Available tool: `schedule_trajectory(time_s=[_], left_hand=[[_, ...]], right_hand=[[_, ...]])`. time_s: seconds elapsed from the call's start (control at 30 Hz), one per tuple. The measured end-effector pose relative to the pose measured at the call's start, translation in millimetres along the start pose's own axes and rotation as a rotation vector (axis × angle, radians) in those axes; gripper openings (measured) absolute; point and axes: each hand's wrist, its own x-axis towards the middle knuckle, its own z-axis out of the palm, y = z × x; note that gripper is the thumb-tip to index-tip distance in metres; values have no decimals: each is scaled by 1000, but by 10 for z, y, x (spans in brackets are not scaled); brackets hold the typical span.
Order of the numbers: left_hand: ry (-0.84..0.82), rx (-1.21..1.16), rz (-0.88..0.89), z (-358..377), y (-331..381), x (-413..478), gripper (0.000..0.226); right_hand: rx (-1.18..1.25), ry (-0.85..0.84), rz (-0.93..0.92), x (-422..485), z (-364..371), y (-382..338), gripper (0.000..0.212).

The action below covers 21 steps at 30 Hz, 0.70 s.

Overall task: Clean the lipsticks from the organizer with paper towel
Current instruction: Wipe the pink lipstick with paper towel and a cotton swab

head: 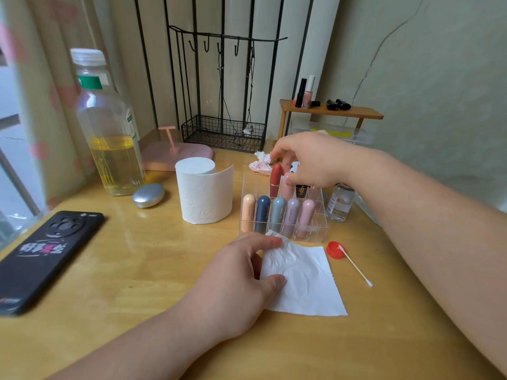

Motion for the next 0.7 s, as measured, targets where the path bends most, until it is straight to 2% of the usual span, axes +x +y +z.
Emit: schedule_trajectory(time_s=[0.33, 0.5, 0.7], left_hand=[[-13, 6, 0, -13, 10, -6, 46], [-8, 22, 10, -16, 24, -12, 46], [-11, 22, 6, -17, 31, -18, 45]], right_hand=[[146, 28, 17, -47, -137, -16, 58], [156, 130, -11, -176, -410, -78, 69], [121, 19, -30, -156, -278, -89, 72]])
